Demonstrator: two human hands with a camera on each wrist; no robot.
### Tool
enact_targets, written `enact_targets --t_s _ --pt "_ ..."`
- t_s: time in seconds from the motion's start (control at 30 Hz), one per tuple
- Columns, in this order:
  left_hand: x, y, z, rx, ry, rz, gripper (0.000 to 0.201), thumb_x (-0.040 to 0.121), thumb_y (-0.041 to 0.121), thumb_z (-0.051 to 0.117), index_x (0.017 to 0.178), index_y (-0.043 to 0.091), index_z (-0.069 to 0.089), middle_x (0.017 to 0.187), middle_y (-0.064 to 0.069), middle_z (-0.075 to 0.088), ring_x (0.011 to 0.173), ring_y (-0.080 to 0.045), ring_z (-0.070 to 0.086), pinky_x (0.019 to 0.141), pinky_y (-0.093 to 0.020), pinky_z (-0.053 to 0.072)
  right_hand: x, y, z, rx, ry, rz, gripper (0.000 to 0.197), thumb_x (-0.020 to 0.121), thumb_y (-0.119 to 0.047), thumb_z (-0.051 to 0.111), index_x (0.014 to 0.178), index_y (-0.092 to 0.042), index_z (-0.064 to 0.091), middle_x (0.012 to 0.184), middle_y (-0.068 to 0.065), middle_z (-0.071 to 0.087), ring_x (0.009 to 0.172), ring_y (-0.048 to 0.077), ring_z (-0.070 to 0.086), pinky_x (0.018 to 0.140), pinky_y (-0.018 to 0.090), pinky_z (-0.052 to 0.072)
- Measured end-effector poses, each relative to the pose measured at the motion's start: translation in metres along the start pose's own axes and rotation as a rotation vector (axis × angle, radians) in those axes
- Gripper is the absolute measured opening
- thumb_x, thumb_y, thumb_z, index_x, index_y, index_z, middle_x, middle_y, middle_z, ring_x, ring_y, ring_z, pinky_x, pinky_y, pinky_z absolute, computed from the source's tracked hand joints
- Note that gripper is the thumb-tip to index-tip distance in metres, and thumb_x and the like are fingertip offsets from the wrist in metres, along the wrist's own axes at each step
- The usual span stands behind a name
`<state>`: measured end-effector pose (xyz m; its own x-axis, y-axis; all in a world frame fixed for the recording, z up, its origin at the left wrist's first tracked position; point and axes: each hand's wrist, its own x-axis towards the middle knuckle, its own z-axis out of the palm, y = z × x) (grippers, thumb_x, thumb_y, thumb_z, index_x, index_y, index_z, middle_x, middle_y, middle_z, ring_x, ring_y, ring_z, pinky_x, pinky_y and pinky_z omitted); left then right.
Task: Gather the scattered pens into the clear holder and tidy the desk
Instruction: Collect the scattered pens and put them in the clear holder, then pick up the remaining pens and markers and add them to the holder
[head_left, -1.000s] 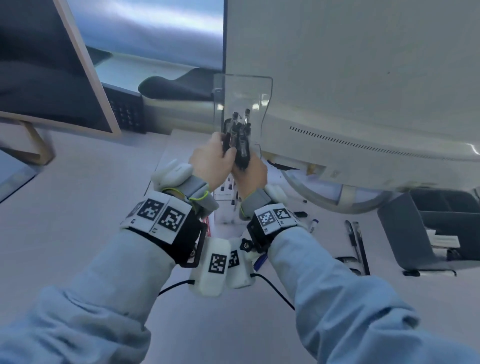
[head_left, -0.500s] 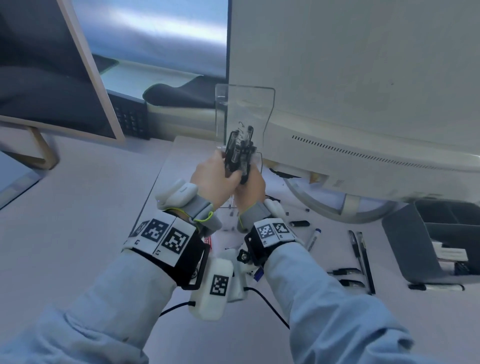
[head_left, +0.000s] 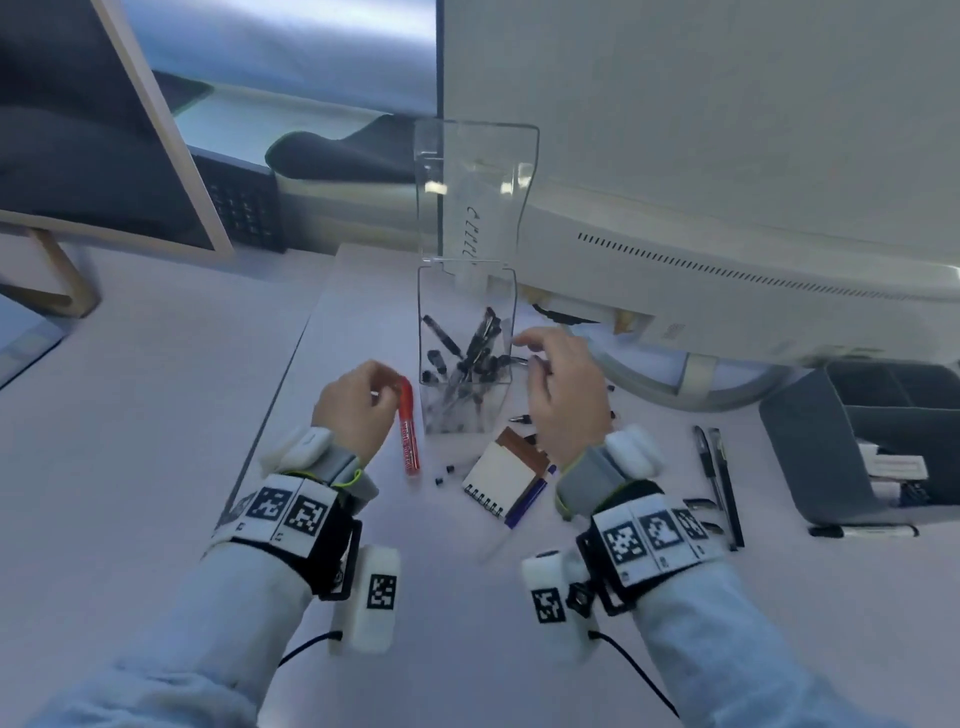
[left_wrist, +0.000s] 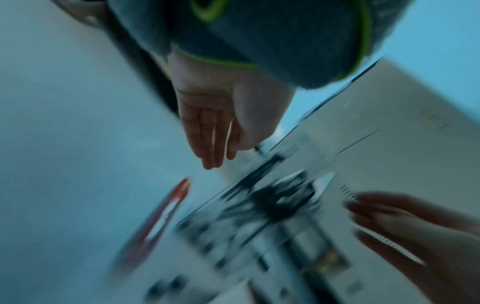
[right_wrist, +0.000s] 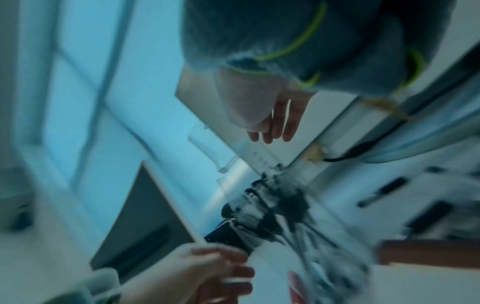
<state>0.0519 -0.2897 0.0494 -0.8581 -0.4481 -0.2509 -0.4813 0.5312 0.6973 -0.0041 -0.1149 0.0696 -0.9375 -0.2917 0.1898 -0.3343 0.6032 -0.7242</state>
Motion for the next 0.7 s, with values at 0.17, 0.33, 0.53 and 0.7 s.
enact_targets --t_s 0.17,0.33,0.53,0.7 --pt "-0.001 -0.016 0.026 0.228 -0.058 -0.017 0.034 0.086 0.007 0.036 0.107 0.01 0.063 0.115 -0.013 0.066 0.105 -0.032 0.059 0.088 -0.038 0.045 -0.024 0.05 -0.008 -0.157 -0.283 0.255 0.025 0.088 0.003 0.042 0.097 -0.004 0.065 0.108 0.014 0.063 0.099 0.028 0.058 0.085 0.029 0.043" --pt "-0.023 -0.026 0.043 0.258 -0.19 0.339 0.039 0.073 0.002 0.041 0.106 0.008 0.06 0.105 -0.021 0.067 0.093 -0.04 0.064 0.074 -0.04 0.053 -0.06 0.061 0.013 -0.198 -0.332 0.151 0.035 0.081 0.011 0.045 0.108 -0.003 0.062 0.114 0.02 0.058 0.101 0.034 0.057 0.085 0.023 0.04" --pt "-0.025 -0.011 0.052 0.388 -0.201 0.461 0.026 0.068 0.019 0.048 0.088 0.011 0.063 0.086 -0.018 0.066 0.071 -0.037 0.063 0.056 -0.038 0.056 -0.064 0.042 0.027 -0.23 -0.453 0.035 0.045 0.083 0.003 0.047 0.125 -0.01 0.052 0.104 0.021 0.056 0.092 0.035 0.056 0.075 0.025 0.042" --pt "-0.024 -0.015 0.043 0.362 -0.109 0.488 0.04 0.065 0.021 0.036 0.103 0.017 0.05 0.103 -0.022 0.066 0.085 -0.041 0.064 0.069 -0.044 0.057 -0.061 0.022 0.039 -0.431 -0.382 -0.009 0.014 0.076 -0.01 0.065 0.087 -0.001 0.063 0.086 0.019 0.062 0.081 0.034 0.06 0.064 0.029 0.049"
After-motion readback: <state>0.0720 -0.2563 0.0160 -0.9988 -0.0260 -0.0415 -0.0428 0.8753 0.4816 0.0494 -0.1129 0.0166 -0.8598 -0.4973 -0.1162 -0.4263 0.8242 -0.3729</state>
